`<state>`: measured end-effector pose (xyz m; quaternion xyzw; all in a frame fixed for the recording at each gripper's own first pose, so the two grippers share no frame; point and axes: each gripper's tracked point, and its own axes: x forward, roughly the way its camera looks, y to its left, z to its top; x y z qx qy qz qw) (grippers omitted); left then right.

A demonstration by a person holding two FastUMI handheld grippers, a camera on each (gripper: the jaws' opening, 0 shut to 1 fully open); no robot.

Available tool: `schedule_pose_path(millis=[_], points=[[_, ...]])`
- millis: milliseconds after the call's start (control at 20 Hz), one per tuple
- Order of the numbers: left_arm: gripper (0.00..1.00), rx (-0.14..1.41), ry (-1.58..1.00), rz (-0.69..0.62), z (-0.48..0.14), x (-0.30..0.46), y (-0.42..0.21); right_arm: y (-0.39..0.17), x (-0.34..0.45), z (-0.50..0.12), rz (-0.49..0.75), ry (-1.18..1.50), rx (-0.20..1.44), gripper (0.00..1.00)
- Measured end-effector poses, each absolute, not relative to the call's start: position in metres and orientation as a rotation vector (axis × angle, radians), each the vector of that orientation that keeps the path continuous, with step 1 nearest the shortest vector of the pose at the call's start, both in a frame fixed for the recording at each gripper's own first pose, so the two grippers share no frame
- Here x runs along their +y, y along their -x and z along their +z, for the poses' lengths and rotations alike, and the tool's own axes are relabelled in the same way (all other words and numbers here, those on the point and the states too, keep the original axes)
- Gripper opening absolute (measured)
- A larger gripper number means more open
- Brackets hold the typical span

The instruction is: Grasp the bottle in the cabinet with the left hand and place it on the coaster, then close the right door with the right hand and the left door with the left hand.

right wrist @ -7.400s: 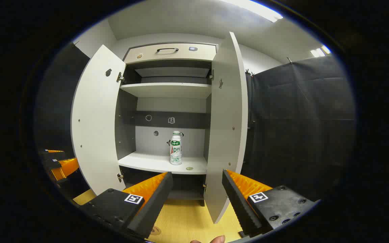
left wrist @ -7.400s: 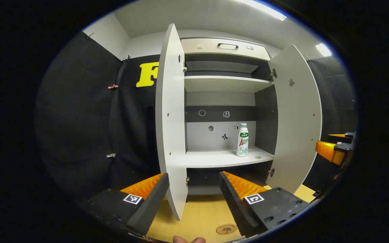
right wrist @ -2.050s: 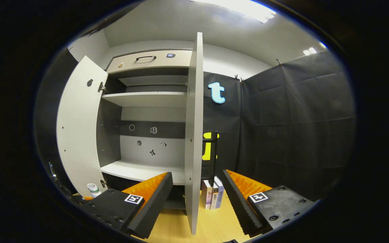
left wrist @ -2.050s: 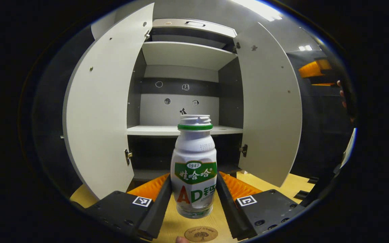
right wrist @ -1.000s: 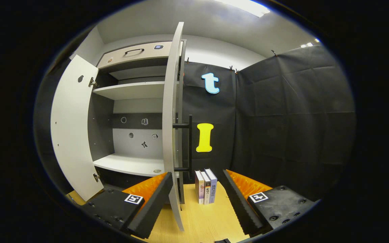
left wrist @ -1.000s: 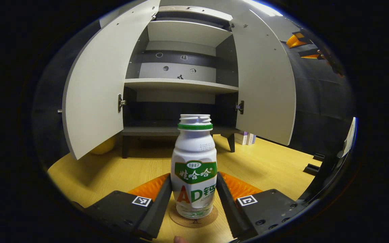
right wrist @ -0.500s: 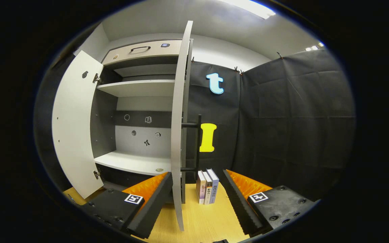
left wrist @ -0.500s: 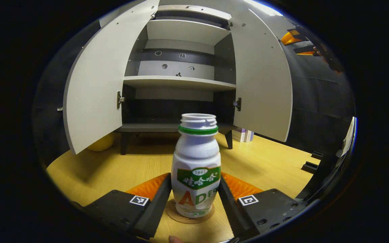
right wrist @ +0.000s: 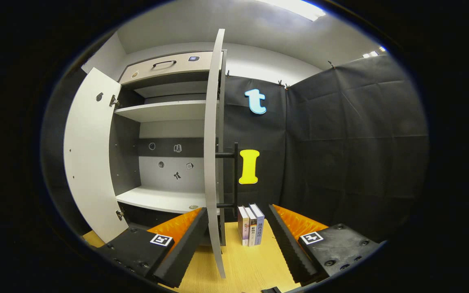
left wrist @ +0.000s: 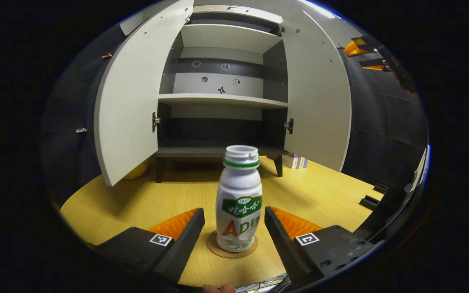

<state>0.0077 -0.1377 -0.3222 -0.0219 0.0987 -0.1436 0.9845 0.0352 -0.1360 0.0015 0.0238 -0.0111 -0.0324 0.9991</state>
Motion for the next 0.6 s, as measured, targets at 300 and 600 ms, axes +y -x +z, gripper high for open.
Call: schedule_pose_path(millis=[300, 600], points=[[0.94, 0.164, 0.056, -0.161, -0.205, -0.097, 0.008, -0.033, -0.156, 0.017, -0.095, -0.090, -0.046, 0.98], [0.94, 0.046, 0.049, -0.034, -0.066, -0.050, 0.006, -0.043, -0.178, 0.036, -0.066, -0.082, -0.062, 0.97]])
